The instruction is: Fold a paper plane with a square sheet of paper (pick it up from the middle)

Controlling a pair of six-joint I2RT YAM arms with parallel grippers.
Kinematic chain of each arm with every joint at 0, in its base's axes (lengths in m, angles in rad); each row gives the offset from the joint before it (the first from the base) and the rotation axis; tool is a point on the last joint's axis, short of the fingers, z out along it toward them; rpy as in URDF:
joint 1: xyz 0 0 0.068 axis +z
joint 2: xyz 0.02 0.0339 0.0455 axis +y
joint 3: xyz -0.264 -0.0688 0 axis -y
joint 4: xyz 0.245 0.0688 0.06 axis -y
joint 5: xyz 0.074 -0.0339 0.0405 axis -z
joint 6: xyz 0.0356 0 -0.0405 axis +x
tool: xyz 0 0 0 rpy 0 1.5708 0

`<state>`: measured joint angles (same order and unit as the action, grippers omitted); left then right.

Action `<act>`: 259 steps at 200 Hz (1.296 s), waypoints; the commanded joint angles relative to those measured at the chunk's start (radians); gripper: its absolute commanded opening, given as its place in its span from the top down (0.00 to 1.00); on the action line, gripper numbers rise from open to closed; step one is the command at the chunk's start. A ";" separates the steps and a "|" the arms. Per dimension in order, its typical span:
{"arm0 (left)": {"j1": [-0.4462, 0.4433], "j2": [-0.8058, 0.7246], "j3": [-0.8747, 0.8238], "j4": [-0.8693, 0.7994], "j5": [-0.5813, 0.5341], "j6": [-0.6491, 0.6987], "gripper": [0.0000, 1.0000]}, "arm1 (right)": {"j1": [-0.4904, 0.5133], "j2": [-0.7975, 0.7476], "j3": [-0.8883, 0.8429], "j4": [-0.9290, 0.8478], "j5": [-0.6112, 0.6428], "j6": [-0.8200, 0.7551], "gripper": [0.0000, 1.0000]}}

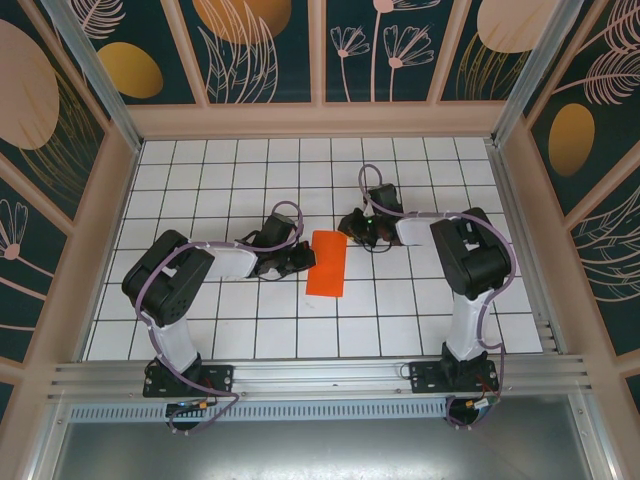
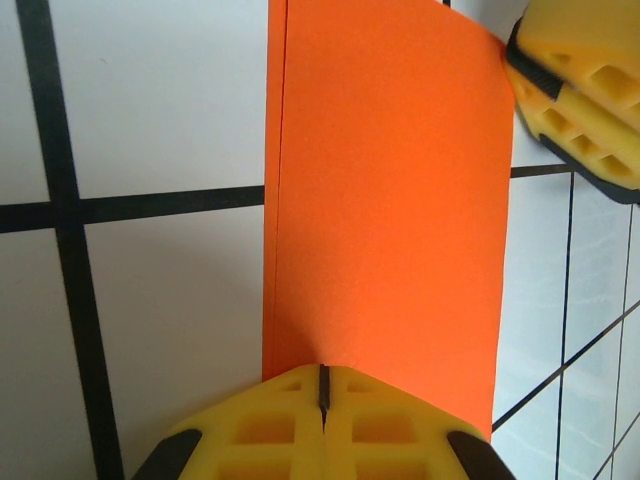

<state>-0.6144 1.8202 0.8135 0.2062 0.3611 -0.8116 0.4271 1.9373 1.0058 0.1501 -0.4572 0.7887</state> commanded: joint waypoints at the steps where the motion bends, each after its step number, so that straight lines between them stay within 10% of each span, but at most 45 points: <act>1: 0.000 0.032 -0.036 -0.168 -0.019 0.023 1.00 | 0.001 0.031 -0.024 -0.037 0.041 -0.031 0.78; 79: 0.001 -0.014 -0.051 -0.147 0.016 -0.002 1.00 | 0.090 0.036 0.105 -0.279 0.306 -0.202 0.78; 128: 0.001 -0.100 -0.031 -0.143 0.030 -0.018 1.00 | 0.134 -0.223 0.036 -0.219 0.433 -0.178 0.75; 213: 0.001 -0.334 -0.121 -0.107 -0.016 -0.073 0.78 | 0.164 -0.798 -0.515 0.072 0.339 0.106 0.26; 259: 0.002 -0.374 -0.199 -0.027 0.020 -0.124 0.66 | 0.213 -0.844 -0.597 0.062 0.335 0.151 0.22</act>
<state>-0.6144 1.4715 0.6544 0.1181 0.3584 -0.8959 0.6212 1.1164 0.4290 0.1707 -0.1101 0.8749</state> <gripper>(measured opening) 0.311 0.774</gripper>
